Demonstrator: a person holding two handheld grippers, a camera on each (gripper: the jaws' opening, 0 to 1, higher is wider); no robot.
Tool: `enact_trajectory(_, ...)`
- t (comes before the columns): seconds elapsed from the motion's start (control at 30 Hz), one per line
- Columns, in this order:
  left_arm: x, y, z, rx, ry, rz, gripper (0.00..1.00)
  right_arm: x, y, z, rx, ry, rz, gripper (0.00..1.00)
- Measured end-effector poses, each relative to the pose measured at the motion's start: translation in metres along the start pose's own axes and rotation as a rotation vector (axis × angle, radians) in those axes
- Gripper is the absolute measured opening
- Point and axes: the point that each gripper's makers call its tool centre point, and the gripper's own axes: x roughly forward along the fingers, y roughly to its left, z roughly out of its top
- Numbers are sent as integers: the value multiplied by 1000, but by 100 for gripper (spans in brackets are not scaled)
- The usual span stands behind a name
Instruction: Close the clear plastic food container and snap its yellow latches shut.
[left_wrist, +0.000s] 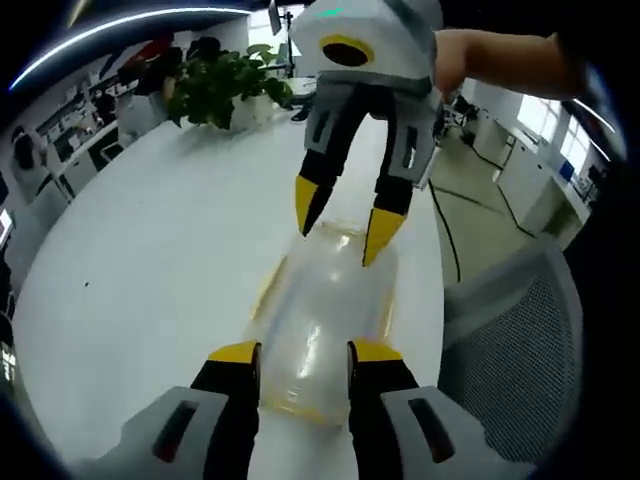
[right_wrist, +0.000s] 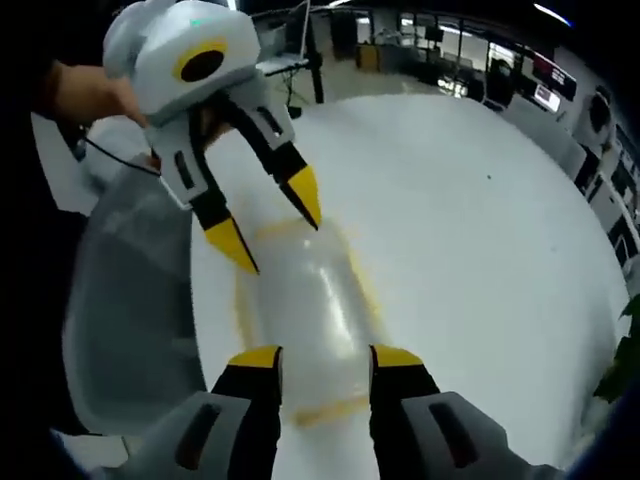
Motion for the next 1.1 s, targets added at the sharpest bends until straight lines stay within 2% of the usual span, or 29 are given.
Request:
enact_trajectory(0.23, 10, -7, -2, 99, 55, -23, 31, 11, 5, 4, -40, 11, 14, 31)
enact_trajectory(0.4, 15, -11, 0, 104, 63, -41, 31, 16, 7, 15, -41, 4, 21, 31)
enact_trajectory(0.43, 16, -13, 2, 108, 59, -47, 31, 17, 6, 17, -48, 4, 23, 31)
enact_trajectory(0.47, 18, -18, 4, 133, 67, -73, 31, 21, -1, 17, -76, 34, 11, 31)
enact_trajectory(0.7, 21, -26, 1, 160, 88, -110, 33, 23, -10, 19, -74, 46, 14, 32)
enact_trajectory(0.83, 22, -30, -1, 187, 104, -106, 36, 25, -16, 20, -62, 58, 25, 32)
enact_trajectory(0.97, 24, -34, -3, 209, 120, -88, 42, 25, -18, 24, -17, 39, 63, 34)
enact_trajectory(1.1, 26, -36, -6, 241, 138, -70, 45, 28, -18, 22, -15, 60, 98, 38)
